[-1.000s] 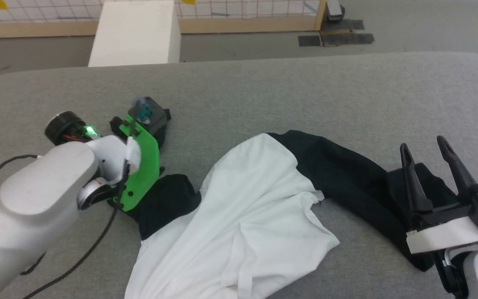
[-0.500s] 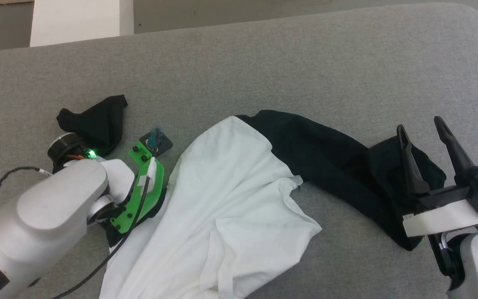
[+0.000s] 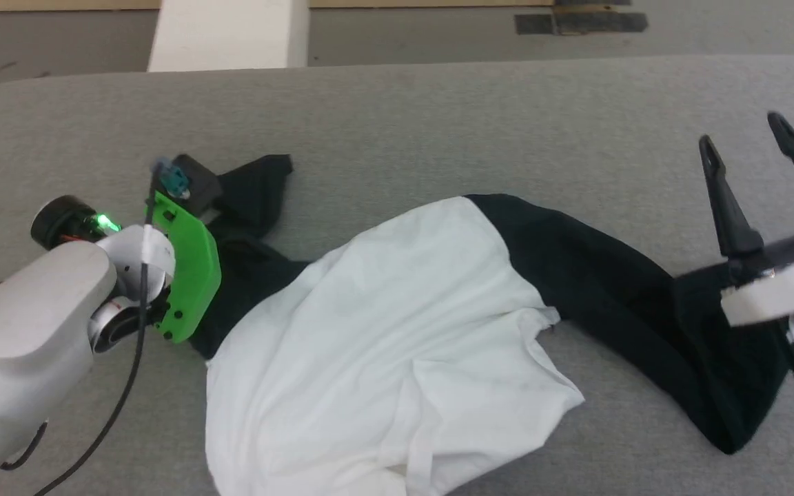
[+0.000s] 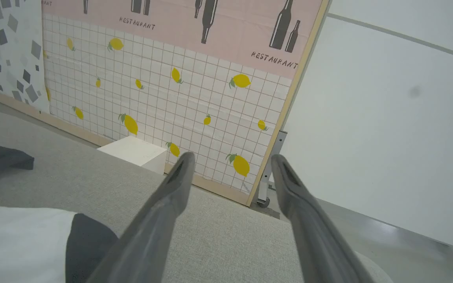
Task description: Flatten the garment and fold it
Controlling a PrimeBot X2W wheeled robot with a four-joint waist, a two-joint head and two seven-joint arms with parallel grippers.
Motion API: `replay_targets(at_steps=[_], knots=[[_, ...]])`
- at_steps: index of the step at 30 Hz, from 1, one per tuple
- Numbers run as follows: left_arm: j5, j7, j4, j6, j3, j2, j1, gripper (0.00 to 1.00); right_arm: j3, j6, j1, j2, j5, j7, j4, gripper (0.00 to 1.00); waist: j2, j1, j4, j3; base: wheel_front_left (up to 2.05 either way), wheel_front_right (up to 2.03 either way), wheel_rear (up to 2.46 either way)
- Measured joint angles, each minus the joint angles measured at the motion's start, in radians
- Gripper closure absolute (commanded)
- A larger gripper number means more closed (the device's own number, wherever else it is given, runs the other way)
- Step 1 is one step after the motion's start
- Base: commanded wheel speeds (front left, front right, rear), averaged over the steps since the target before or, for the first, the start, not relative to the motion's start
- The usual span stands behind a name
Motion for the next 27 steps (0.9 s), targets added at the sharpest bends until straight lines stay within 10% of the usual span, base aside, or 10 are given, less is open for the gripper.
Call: replay_targets(at_steps=[13, 19, 27], knots=[[-0.012, -0.114, -0.077, 0.032, 0.027, -0.021, 0.026, 1.00, 0.666, 0.000, -0.432, -0.356, 0.438, 0.690, 0.114, 0.00, 0.0000, 0.0000, 0.131, 0.013, 0.00, 0.00, 0.00], [0.004, -0.142, -0.091, 0.039, 0.035, -0.065, 0.010, 1.00, 0.833, 0.000, -0.598, -0.360, 0.607, 0.883, 0.220, 0.00, 0.0000, 0.0000, 0.162, 0.066, 0.00, 0.00, 0.00], [0.031, -0.166, -0.067, 0.037, 0.036, -0.123, -0.041, 1.00, 0.986, 0.000, -0.649, -0.302, 0.677, 0.847, 0.379, 0.00, 0.0000, 0.0000, 0.204, 0.149, 0.00, 0.00, 0.00]])
